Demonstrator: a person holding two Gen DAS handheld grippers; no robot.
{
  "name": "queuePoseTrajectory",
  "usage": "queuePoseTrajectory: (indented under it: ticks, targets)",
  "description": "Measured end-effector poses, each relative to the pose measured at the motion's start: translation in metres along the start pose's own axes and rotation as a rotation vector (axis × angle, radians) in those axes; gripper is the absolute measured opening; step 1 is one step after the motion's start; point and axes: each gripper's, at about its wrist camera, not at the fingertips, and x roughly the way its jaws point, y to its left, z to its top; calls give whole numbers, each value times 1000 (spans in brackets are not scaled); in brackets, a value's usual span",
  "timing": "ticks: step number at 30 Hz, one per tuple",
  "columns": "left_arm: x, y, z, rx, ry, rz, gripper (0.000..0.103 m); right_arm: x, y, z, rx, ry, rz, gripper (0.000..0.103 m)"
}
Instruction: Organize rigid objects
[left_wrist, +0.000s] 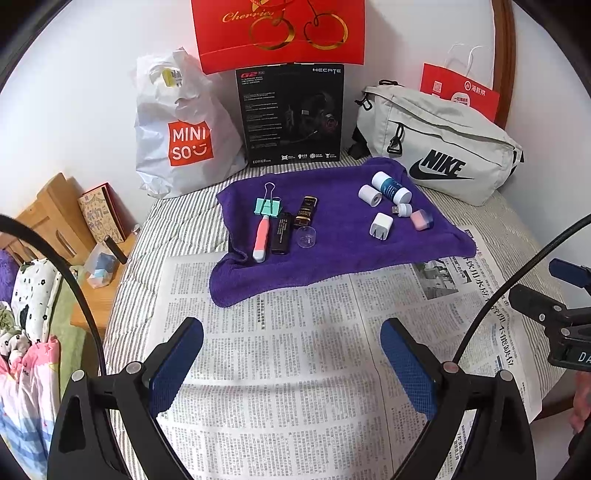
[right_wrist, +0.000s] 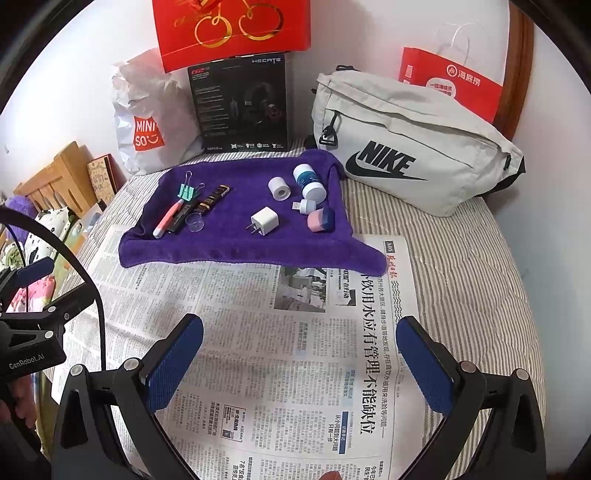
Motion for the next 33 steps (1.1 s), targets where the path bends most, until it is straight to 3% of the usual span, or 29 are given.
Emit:
queuePoseTrajectory:
  ticks: [33]
  targets:
    - [-3,6,1,4,-1,-3,97,1,1,-3,-2,6,-8,103]
